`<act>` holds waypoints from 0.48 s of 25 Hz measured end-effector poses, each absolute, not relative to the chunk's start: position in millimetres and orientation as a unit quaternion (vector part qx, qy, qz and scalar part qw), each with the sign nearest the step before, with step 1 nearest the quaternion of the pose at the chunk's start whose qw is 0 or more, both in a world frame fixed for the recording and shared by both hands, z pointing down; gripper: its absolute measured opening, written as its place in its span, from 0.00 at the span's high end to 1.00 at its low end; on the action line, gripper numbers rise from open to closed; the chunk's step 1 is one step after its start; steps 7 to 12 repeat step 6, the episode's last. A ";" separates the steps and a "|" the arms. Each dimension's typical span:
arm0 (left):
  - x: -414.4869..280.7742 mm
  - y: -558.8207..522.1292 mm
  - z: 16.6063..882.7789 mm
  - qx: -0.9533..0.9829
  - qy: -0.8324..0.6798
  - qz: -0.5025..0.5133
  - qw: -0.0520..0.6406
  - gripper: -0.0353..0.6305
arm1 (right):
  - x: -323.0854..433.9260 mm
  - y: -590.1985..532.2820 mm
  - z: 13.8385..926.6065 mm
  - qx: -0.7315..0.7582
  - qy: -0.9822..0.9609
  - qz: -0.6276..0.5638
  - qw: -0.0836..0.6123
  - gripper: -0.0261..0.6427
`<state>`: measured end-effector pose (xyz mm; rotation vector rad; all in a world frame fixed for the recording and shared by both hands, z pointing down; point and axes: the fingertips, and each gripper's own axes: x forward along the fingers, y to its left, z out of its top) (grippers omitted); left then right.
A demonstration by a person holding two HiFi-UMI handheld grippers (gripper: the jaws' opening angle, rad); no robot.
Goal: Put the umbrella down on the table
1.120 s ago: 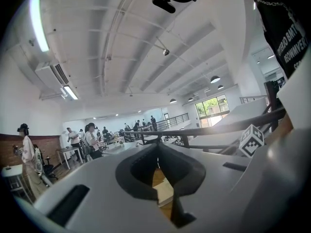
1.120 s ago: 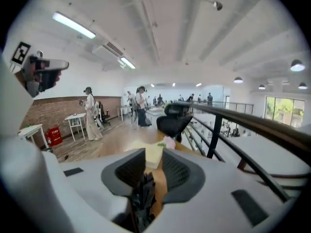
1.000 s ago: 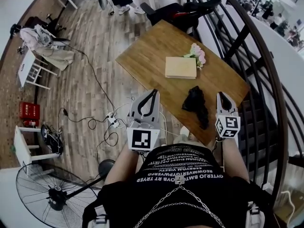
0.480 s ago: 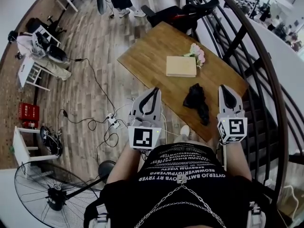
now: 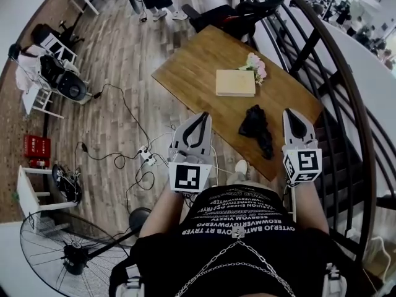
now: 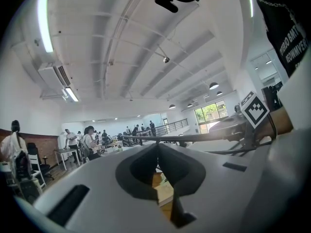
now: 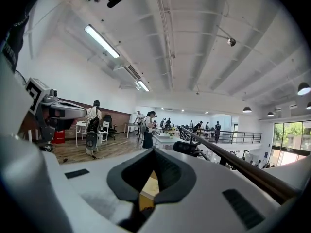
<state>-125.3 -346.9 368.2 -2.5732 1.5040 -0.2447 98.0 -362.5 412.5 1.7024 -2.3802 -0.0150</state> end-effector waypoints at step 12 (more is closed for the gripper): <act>-123.0 -352.4 366.6 -0.858 0.501 -0.081 0.080 0.90 | 92.2 -368.4 409.4 0.572 -0.813 -0.008 0.107 0.94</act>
